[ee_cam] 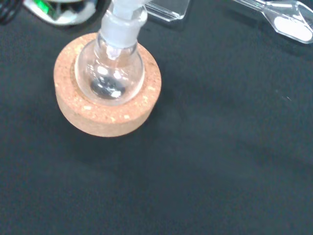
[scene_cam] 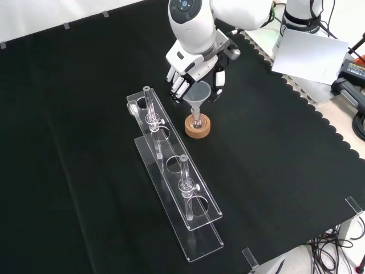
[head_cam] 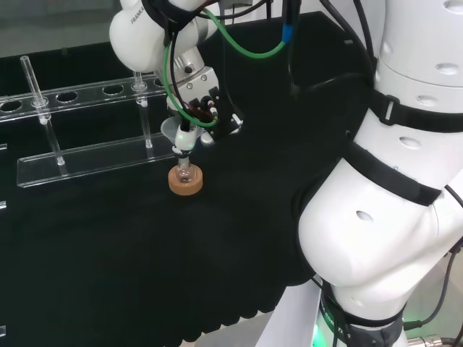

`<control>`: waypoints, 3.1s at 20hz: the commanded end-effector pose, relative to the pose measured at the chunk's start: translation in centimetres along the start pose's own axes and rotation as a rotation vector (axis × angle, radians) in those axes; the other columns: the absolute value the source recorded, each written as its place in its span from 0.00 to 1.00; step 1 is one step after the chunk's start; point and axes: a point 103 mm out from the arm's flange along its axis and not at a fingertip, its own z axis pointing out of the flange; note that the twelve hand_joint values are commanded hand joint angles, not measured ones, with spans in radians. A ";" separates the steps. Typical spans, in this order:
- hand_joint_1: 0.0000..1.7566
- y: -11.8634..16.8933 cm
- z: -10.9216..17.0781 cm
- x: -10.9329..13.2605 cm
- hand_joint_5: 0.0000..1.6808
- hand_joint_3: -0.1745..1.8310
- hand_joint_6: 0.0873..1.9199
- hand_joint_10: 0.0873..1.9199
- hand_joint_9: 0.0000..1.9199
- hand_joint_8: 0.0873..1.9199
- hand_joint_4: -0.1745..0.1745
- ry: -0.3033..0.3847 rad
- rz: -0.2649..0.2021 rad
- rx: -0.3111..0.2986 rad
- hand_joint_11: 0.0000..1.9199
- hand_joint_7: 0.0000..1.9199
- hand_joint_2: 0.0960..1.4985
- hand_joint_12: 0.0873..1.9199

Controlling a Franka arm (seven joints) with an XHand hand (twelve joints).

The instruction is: Place the funnel on the round-bottom flask.

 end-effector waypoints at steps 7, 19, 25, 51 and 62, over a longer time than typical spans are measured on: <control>0.45 -0.6 0.7 -0.8 0.24 0.43 0.25 0.23 0.45 0.36 0.39 0.020 -0.016 0.005 0.33 0.24 0.37 0.63; 0.42 -0.4 0.3 0.2 0.24 0.41 0.19 0.25 0.42 0.36 0.37 0.008 -0.022 0.005 0.32 0.22 0.37 0.63; 0.41 -0.3 0.2 0.4 0.24 0.40 0.16 0.26 0.41 0.37 0.37 0.010 -0.024 0.009 0.32 0.21 0.38 0.64; 0.41 0.1 0.5 0.6 0.25 0.39 0.13 0.26 0.39 0.36 0.37 -0.002 -0.020 0.020 0.31 0.20 0.39 0.64; 0.40 0.3 0.6 0.8 0.25 0.39 0.11 0.26 0.39 0.37 0.37 -0.002 -0.032 0.020 0.31 0.20 0.39 0.64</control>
